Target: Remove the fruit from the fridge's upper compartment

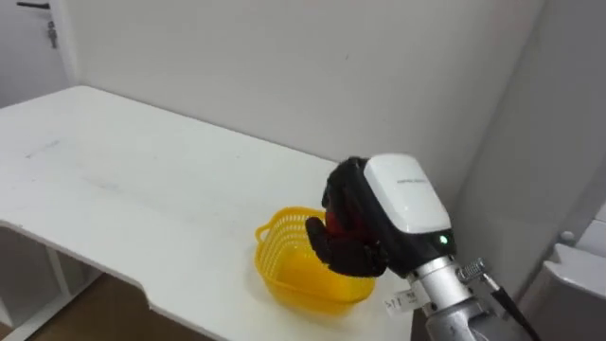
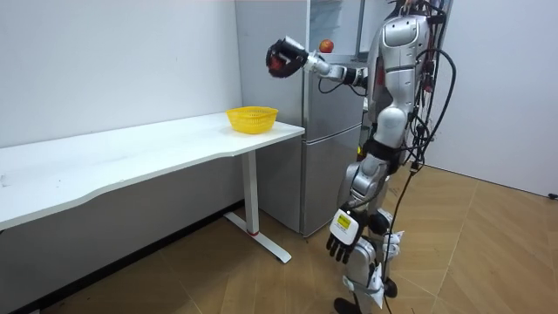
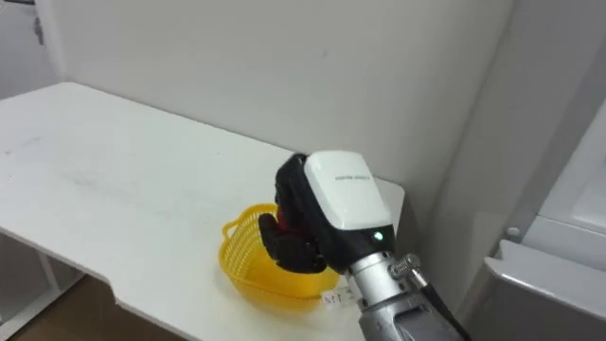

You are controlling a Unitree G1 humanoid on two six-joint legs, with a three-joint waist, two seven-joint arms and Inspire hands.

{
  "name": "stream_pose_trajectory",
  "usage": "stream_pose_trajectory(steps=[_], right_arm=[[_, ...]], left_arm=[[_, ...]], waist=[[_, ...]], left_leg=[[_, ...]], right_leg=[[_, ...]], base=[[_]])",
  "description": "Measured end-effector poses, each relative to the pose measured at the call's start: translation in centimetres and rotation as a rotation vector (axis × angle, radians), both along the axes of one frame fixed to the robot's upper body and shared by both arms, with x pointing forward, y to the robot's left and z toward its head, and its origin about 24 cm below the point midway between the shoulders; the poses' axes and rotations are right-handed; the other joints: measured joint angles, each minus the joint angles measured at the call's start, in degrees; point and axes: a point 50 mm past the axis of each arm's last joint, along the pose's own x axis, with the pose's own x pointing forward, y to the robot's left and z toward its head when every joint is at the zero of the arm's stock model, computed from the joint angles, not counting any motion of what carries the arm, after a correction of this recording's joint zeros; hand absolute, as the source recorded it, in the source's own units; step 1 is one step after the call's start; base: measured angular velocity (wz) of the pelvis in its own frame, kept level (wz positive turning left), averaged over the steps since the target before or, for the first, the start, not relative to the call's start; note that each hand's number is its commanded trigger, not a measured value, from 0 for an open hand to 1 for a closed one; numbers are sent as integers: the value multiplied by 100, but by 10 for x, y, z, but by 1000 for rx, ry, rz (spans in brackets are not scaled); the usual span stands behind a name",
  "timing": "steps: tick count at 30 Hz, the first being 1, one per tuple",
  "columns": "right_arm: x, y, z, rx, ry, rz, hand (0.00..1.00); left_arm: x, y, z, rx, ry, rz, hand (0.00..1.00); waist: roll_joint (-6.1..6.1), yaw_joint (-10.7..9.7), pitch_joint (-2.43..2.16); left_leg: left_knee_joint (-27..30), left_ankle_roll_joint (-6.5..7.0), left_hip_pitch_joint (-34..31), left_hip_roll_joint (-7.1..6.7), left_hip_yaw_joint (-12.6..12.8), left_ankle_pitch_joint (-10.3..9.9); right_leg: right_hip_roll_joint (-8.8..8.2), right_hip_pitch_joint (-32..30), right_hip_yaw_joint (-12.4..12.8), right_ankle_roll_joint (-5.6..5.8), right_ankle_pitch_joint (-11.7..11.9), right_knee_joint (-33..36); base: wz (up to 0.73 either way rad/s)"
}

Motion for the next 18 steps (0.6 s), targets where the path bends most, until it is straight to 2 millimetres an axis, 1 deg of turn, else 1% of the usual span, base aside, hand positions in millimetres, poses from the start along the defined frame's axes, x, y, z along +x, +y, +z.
stream_pose_trajectory(steps=[1, 4, 7, 8, 9, 11, 14, 16, 18], right_arm=[[2, -2, -1, -3, 9, -7, 100], [10, -12, -3, -47, 28, -38, 100], [19, -18, -6, -56, 52, -66, 100], [22, -21, -10, -57, 74, -84, 100], [24, -25, -16, -48, 104, -98, 100], [25, -28, -22, -51, 132, -113, 100], [26, -32, -26, -63, 149, -131, 100], [27, -34, -27, -67, 154, -137, 100], [28, -35, -24, -67, 151, -137, 100]], left_arm=[[0, 0, 0, -1, 0, 0, 0], [-3, 2, 0, 1, 1, 26, 0], [-3, 5, 1, 8, -4, 30, 0], [-2, 6, 2, 11, -7, 28, 0], [-2, 7, 2, 12, -10, 26, 0], [-2, 7, 2, 11, -11, 25, 0], [-1, 7, 3, 0, -10, 29, 0], [-1, 8, 3, 0, -15, 36, 0], [-2, 9, 4, -1, -15, 45, 0]], waist=[[0, 13, 0], [-11, 143, 8], [-20, 149, 23], [-48, 152, 38], [-79, 173, 53], [-116, 245, 67], [-162, 328, 52], [-182, 340, 41], [-209, 454, 34]], left_leg=[[0, 1, -3, -4, -7, 3], [1, 1, -4, -28, -110, 5], [10, -5, -6, -33, -221, 8], [10, -11, -18, -39, -299, 12], [10, -13, -24, -38, -306, 13], [31, -13, -67, -45, -349, 13], [40, -13, -131, -62, -448, 13], [40, -12, -122, -68, -469, 14], [39, -12, -104, -67, -475, 14]], right_leg=[[-3, 1, 4, 7, -5, 1], [-4, 63, -20, 12, -9, -87], [-7, 110, -223, 13, -9, -89], [-9, 131, -314, 15, -10, -89], [-8, 133, -336, 15, -11, -84], [-10, 120, -379, 15, -11, -84], [-15, 86, -436, 15, -11, -83], [-20, 103, -471, 15, -11, -78], [-21, 119, -474, 15, -11, -79]], base=[[19], [12], [22], [27], [22], [11], [15], [14], [0]])
